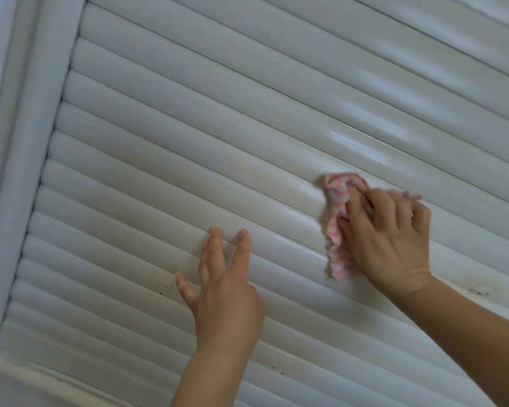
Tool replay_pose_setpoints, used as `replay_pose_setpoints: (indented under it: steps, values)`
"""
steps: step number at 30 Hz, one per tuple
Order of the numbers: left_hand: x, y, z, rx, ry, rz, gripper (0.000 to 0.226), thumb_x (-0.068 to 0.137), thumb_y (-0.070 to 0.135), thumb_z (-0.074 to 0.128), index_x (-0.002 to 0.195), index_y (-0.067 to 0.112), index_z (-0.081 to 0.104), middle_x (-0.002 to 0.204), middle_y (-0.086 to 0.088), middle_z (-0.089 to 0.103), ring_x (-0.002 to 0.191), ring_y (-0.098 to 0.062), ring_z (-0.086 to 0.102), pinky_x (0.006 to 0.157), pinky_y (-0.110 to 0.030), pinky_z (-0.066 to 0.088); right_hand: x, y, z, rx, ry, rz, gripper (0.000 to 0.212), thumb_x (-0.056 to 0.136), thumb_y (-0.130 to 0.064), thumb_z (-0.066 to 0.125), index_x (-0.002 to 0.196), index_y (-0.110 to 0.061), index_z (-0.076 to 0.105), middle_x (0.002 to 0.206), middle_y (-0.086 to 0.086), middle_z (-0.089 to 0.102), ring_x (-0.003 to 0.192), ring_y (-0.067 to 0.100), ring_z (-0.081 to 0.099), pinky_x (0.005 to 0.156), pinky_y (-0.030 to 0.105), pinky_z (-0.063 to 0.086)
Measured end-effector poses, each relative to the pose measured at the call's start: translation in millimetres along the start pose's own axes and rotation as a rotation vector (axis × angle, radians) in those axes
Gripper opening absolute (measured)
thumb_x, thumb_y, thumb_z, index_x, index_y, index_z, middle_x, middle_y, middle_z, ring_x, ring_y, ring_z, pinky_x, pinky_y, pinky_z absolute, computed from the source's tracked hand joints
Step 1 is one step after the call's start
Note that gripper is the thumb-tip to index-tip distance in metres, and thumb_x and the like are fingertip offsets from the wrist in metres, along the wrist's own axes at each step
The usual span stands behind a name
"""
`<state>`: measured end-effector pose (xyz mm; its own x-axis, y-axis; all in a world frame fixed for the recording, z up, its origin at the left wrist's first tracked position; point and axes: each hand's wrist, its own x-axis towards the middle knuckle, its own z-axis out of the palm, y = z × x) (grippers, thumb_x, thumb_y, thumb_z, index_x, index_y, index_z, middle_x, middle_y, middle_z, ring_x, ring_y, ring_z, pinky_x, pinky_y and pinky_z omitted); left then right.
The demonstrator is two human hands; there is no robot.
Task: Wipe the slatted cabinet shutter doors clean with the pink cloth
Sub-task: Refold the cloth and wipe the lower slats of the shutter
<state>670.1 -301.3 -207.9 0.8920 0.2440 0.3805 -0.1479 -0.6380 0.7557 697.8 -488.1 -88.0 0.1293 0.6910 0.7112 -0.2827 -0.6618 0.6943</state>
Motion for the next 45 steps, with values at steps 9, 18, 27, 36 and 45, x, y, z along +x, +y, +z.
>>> replay_pose_setpoints:
  steps: [9,18,27,36,45]
  values:
    - [1,2,0,0.014,-0.006,-0.001,0.083,0.086,0.013,0.042,0.142,0.047,-0.010,0.151,0.005,-0.026,0.142,-0.010,-0.008,0.111,-0.053,0.001,122,-75,17,0.105,0.123,0.146,0.040,0.083,-0.024,0.050,0.117,-0.010,0.066,0.115,0.014,0.064,0.105,0.031,0.040,0.089,0.043,0.032]
    - [1,-1,-4,0.024,-0.029,0.017,0.085,0.084,0.011,0.042,0.142,0.047,-0.008,0.152,0.006,-0.024,0.142,-0.007,-0.006,0.110,-0.054,-0.001,61,-39,0,0.124,0.001,-0.302,0.065,0.064,-0.047,0.069,0.119,-0.013,0.063,0.106,0.012,0.064,0.088,0.029,0.057,0.081,0.039,0.034]
    - [5,-14,-4,-0.233,0.162,0.027,0.061,0.078,0.000,0.039,0.127,0.035,0.049,0.145,0.011,0.034,0.128,0.000,0.037,0.110,-0.047,0.009,122,-39,19,0.305,-0.042,0.030,0.056,0.085,-0.021,0.058,0.137,-0.004,0.047,0.144,0.020,0.039,0.133,0.046,0.033,0.109,0.056,0.024]
    - [10,-86,-21,-0.284,0.321,-0.354,0.058,0.077,-0.012,0.038,0.117,0.026,0.054,0.122,0.002,0.050,0.100,-0.019,0.052,0.083,-0.027,0.018,105,-148,13,0.407,0.009,-0.201,0.037,0.095,-0.021,0.050,0.129,-0.009,0.057,0.136,0.015,0.052,0.125,0.038,0.049,0.105,0.050,0.035]
    - [3,-125,7,-0.341,0.265,-0.537,0.056,0.079,-0.009,0.037,0.123,0.022,0.049,0.130,0.004,0.050,0.109,-0.017,0.052,0.096,-0.031,0.023,72,-211,4,0.445,-0.198,-0.418,0.052,0.092,-0.033,0.032,0.134,-0.012,0.053,0.140,0.011,0.050,0.130,0.033,0.044,0.114,0.043,0.016]
